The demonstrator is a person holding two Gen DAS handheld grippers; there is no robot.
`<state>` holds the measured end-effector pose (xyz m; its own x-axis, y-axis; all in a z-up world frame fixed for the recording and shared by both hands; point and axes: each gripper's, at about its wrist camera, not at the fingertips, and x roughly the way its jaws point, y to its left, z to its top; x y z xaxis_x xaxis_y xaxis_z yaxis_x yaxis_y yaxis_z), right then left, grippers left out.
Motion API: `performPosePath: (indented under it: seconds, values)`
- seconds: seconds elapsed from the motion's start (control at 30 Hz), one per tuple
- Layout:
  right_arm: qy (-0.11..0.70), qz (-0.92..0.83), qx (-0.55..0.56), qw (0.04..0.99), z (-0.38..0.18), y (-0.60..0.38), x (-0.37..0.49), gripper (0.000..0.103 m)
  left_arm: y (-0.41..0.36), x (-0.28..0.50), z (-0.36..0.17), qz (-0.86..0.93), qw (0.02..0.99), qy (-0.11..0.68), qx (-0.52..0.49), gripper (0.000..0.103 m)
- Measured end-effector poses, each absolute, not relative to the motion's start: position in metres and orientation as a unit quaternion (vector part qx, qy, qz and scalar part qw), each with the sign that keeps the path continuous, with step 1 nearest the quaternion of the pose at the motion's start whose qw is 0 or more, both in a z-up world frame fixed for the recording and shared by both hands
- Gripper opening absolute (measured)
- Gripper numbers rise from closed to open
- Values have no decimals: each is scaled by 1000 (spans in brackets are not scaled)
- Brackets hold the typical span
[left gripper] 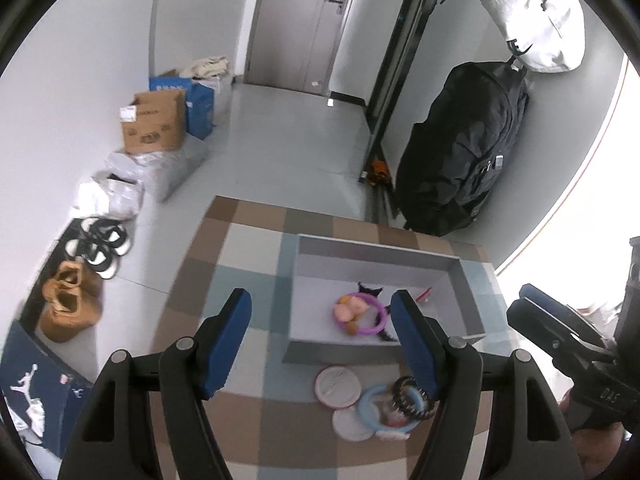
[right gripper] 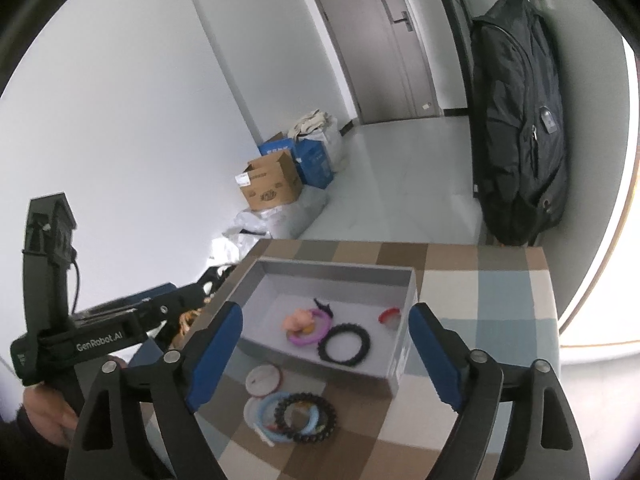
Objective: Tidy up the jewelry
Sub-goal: 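Withdraw both grippers from the box toward the remaining bracelets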
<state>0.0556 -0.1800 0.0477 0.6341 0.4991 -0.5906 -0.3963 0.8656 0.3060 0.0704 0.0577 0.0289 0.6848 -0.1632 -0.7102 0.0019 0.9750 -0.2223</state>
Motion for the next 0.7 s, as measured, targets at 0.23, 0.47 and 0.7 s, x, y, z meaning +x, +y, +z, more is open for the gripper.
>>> performPosePath:
  seconds: [0.23,0.47,0.7]
  values:
    - [335,251,50,907,48,-172,35,94,60,51,35,-24,922,376,-88,80]
    - [342,250,27,905,42,-167,24,99,59,39,37,-29,924,374,-79,81]
    - [358,244,46,900,31,-176,16,103,65,33,25,-27,916,388,-95,82]
